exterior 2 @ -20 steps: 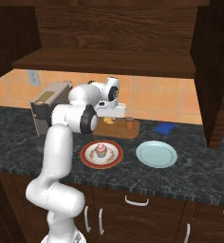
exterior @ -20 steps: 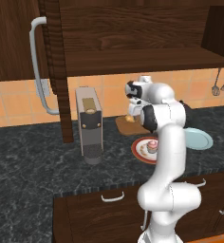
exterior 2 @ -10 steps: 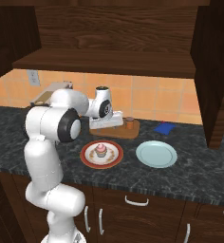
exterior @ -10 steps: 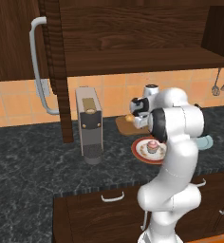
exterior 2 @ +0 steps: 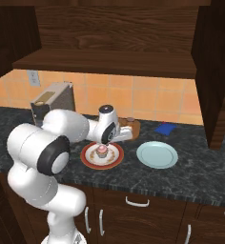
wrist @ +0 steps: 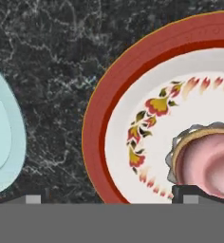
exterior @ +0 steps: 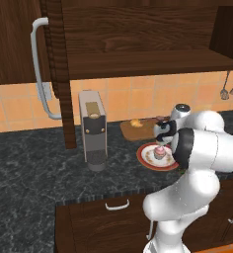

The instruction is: From the different types of pastries on the counter, select a croissant and place it on the cutting board. Then retrieve a jar of jam from the cabinet and place it alongside the croissant on the cutting board.

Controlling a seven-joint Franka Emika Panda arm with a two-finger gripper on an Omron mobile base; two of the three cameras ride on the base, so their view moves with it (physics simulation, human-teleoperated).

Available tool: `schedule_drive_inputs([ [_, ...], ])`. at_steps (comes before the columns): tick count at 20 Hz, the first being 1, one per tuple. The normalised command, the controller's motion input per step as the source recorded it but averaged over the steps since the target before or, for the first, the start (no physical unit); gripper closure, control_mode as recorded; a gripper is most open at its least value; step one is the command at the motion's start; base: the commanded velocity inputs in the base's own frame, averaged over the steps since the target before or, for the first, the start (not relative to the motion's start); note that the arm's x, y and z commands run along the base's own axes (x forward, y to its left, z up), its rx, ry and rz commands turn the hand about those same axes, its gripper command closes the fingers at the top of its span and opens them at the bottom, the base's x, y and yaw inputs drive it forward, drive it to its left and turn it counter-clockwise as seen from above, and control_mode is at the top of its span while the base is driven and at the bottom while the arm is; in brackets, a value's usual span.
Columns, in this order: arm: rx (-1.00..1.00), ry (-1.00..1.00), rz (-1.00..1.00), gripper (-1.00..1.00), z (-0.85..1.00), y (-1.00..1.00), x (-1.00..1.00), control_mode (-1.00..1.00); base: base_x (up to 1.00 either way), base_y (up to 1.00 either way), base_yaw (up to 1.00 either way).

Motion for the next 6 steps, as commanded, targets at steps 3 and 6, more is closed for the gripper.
schedule_drive_inputs([
  [3, 0.08, 0.01, 0.25, -1.00, 0.65, -0.69, -0.32, -1.00, 0.00, 0.00, 0.00],
  [6, 0.08, 0.04, 0.23, -1.00, 0.65, -0.47, -0.34, -1.00, 0.00, 0.00, 0.00],
])
